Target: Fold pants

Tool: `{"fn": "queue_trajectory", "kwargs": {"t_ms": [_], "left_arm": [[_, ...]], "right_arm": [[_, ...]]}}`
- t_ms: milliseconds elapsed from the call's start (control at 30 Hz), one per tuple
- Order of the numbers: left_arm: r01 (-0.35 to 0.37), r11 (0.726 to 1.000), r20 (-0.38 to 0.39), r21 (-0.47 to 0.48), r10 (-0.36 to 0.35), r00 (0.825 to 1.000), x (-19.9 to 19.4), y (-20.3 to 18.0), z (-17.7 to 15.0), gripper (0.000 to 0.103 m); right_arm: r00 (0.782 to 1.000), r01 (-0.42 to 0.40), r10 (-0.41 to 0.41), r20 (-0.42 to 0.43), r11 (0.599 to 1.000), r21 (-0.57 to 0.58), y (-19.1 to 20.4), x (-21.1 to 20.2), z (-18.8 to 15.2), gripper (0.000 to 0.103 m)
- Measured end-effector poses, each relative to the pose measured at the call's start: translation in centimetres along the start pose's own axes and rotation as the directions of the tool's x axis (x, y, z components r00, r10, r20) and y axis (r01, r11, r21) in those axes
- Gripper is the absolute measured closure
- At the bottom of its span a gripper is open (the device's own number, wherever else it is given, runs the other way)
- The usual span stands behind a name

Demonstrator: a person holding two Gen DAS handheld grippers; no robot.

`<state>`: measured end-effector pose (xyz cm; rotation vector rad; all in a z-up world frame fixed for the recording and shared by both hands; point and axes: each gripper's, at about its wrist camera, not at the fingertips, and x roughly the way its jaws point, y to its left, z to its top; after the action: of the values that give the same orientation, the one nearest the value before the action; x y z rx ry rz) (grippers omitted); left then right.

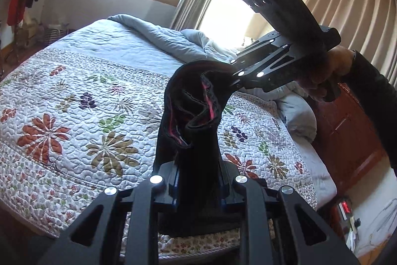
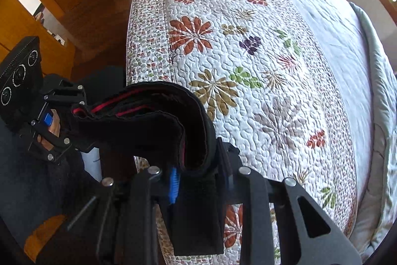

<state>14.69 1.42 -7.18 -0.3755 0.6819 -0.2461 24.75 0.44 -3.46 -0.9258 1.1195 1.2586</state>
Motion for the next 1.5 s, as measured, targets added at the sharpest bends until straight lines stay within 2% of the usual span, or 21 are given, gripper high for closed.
{"fn": "queue_trajectory", "kwargs": {"t_ms": [367,833,1033,1500], "left_arm": [[0.07,0.996,-0.022,0.057,-0.069,0.997,0.7,-3.9,-0.3,0.081],[0.132,0.986,-0.058,0.106,-0.127,0.99,1.8,-6.5,-0.6,0.081],[0.154,0.98,-0.079,0.128,-0.144,0.986,3.1,-8.0,-0.9,0.081],[0.207,0.966,-0.153,0.155,-0.183,0.971,7.6,-12.1,-2.9,0.081]], "right_arm": [[0.998,0.053,-0.055,0.025,0.996,0.07,0.7,-2.3,-4.9,0.079],[0.994,0.087,-0.097,0.056,0.985,0.15,0.6,-3.8,-9.6,0.079],[0.992,0.111,-0.12,0.044,0.981,0.16,0.2,-3.7,-11.3,0.08],[0.992,0.111,-0.121,0.038,0.973,0.204,-1.7,-2.1,-17.0,0.08]]}}
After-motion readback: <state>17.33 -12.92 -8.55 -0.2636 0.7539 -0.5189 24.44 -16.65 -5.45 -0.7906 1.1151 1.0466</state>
